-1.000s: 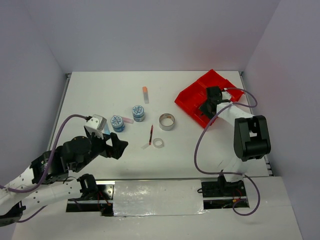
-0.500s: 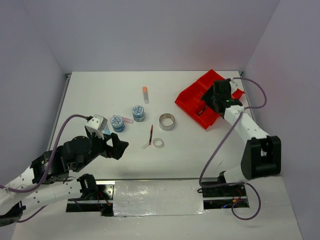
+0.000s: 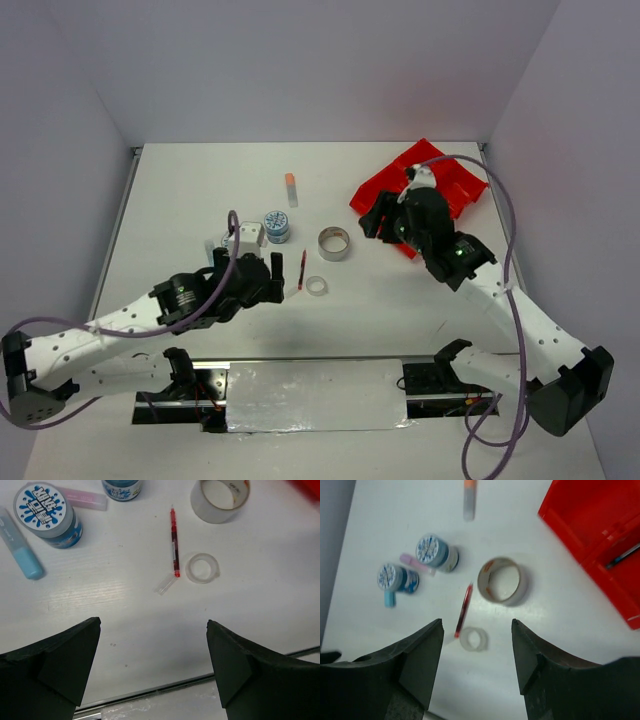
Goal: Sort the stationery into containers
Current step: Place the pen in the storage box, then pick up the pen cap from the center of the board.
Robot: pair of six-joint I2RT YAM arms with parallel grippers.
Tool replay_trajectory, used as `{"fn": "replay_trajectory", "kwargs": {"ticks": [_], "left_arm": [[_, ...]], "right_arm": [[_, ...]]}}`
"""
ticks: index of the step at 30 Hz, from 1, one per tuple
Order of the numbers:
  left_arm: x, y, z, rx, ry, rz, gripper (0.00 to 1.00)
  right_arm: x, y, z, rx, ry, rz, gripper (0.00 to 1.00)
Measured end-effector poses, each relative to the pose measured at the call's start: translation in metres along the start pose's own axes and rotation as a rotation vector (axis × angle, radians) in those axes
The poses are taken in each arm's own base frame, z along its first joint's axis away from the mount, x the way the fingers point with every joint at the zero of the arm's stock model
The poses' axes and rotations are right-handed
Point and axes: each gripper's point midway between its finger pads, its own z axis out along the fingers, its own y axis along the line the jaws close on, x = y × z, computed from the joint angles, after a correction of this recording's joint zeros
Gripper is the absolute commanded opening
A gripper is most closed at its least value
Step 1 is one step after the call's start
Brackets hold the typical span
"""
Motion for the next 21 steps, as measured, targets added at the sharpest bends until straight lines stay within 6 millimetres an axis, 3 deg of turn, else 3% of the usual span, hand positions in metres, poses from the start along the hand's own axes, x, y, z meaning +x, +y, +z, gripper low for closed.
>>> {"fn": "replay_trajectory", "kwargs": {"ticks": [5,8,11,14,21], "left_arm": [[0.002,0.007,0.018,-0.06,0.027,-0.068,0.99],[-0.002,0.008,0.023,-0.029,0.004,-0.116,0.99],[0.009,0.002,0.037,0.025,0.043,-0.088,0.97],[0.03,-0.009,0.06,0.074,0.119,-0.015,0.96],[0.083,-0.014,0.097,0.078,0.307,0.155,0.89]], "right_arm": [[0.061,0.023,-0.006,-0.053,0.136,-0.07,0.61],[0.093,0.022,-0.003,-0.031,0.202,-0.084,0.61],[0.114,0.019,0.0,-0.01,0.245,-0.084,0.63],[0.119,0.017,0.0,-0.002,0.253,-0.074,0.63],[0.1,0.026,-0.02,-0.065,0.197,-0.054,0.64]]}}
